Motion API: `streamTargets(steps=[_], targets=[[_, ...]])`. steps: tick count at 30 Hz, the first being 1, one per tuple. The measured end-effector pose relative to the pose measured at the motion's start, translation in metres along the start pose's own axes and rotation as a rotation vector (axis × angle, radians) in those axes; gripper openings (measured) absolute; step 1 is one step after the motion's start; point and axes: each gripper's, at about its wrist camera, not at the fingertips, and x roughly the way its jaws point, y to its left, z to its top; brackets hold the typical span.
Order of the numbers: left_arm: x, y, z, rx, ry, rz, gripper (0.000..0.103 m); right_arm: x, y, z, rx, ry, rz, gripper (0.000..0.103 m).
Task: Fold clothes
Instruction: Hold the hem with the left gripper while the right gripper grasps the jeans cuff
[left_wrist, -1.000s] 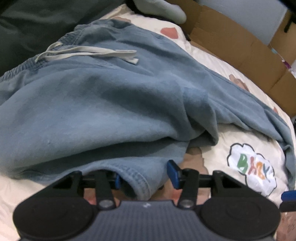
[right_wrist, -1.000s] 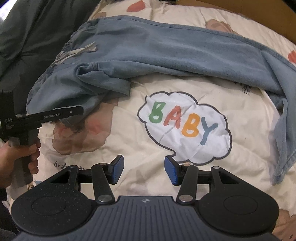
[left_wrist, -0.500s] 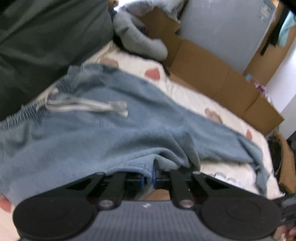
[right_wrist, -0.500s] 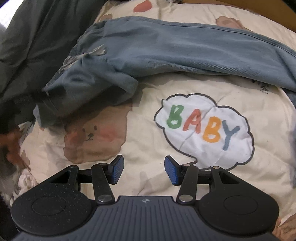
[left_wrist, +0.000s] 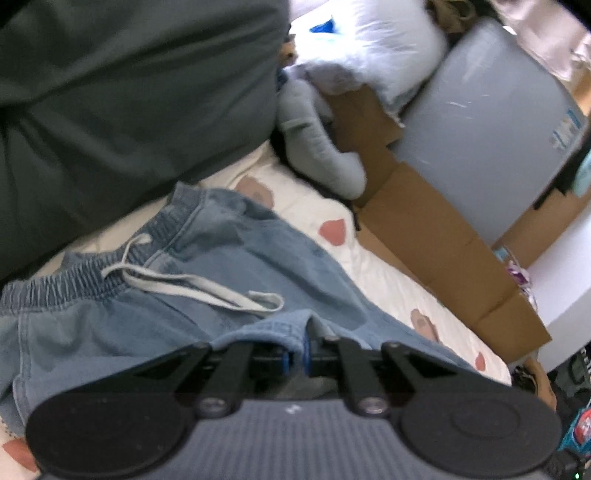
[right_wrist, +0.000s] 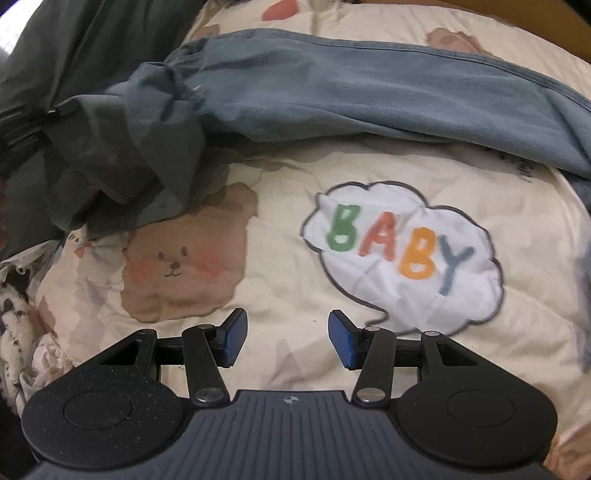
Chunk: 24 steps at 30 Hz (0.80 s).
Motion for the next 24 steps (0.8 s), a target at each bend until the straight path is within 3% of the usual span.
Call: streamTargets(steps=[10,24], targets=[[0.008,0.013,0.006,0.005,0.044,0.001,0.008,0.040,0.037,0.049,-0.098,-0.052,0.164,0.056],[0.010,0.019,0.007,-0.032,0.043,-0.028,0.008,0.115,0.077,0.080,-0.158,-0.034,0.262,0.056]])
